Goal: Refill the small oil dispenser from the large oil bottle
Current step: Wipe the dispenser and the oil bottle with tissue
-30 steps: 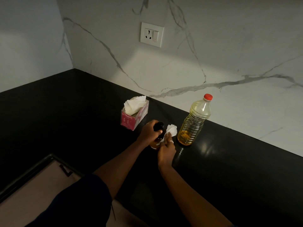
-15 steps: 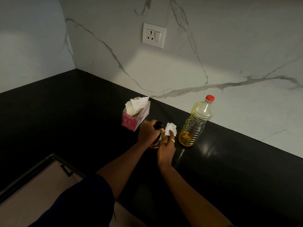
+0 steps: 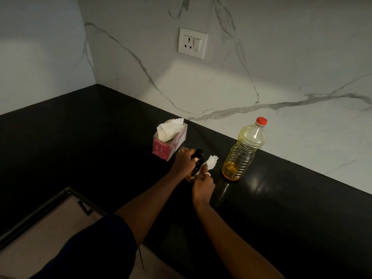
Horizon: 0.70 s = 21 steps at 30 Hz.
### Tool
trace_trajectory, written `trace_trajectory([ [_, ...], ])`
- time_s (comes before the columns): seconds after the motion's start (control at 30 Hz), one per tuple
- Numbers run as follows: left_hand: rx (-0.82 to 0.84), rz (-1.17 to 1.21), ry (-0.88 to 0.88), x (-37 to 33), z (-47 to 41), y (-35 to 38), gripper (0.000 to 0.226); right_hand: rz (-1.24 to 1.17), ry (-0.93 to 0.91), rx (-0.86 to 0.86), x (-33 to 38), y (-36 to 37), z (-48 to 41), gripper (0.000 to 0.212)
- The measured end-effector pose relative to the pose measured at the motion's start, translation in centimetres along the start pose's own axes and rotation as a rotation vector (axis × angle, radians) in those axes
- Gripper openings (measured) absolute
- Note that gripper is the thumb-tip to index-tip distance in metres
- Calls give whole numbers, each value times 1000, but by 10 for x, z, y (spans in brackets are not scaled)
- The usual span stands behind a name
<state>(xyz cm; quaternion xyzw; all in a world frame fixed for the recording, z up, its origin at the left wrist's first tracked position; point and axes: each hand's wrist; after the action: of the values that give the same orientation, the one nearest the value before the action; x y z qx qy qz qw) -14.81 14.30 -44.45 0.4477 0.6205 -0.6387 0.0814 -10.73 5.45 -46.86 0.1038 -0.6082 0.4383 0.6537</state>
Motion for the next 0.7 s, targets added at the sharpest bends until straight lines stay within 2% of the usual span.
trace_trajectory([
  [0.23, -2, 64, 16, -5, 6, -2, 39, -21, 32, 42, 12, -9, -12, 58],
  [0.37, -25, 79, -8, -4, 7, -4, 28, -12, 67, 53, 9, -10, -13, 59],
  [0.43, -33, 59, 1, -4, 6, -5, 24, -4, 90, 22, 6, -7, -10, 54],
  [0.53, -26, -7, 30, -4, 6, -1, 35, -16, 75, -20, 4, -1, -1, 48],
  [0.7, 78, -112, 40, -1, 7, 2, 39, -33, 11, -26, 6, 5, 6, 54],
])
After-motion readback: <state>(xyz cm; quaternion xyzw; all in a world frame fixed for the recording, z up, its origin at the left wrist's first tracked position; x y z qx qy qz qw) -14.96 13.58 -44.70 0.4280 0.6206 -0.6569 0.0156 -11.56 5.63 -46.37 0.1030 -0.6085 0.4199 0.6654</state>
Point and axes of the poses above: each hand's wrist, its own z-axis away from the middle knuckle, its own y-axis out of the palm, x = y × z, and after that the axes turned 9 degrees about y, right-handed
